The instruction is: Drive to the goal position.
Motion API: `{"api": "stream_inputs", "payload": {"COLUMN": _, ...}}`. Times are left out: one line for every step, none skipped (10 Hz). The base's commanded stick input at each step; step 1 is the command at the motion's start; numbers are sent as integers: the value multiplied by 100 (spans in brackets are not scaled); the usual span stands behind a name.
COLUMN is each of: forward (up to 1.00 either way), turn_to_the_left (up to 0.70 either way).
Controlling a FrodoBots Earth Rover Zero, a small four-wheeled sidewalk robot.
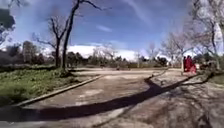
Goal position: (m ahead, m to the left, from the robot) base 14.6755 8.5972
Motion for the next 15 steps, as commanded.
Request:
{"api": "stream_inputs", "payload": {"forward": 100, "turn_to_the_left": 0}}
{"api": "stream_inputs", "payload": {"forward": 100, "turn_to_the_left": 0}}
{"api": "stream_inputs", "payload": {"forward": 100, "turn_to_the_left": 0}}
{"api": "stream_inputs", "payload": {"forward": 100, "turn_to_the_left": 0}}
{"api": "stream_inputs", "payload": {"forward": 100, "turn_to_the_left": 0}}
{"api": "stream_inputs", "payload": {"forward": 100, "turn_to_the_left": 0}}
{"api": "stream_inputs", "payload": {"forward": 100, "turn_to_the_left": 0}}
{"api": "stream_inputs", "payload": {"forward": 100, "turn_to_the_left": 0}}
{"api": "stream_inputs", "payload": {"forward": 100, "turn_to_the_left": 0}}
{"api": "stream_inputs", "payload": {"forward": 100, "turn_to_the_left": 0}}
{"api": "stream_inputs", "payload": {"forward": 100, "turn_to_the_left": 0}}
{"api": "stream_inputs", "payload": {"forward": 100, "turn_to_the_left": 0}}
{"api": "stream_inputs", "payload": {"forward": 100, "turn_to_the_left": 0}}
{"api": "stream_inputs", "payload": {"forward": 100, "turn_to_the_left": 0}}
{"api": "stream_inputs", "payload": {"forward": 100, "turn_to_the_left": 0}}
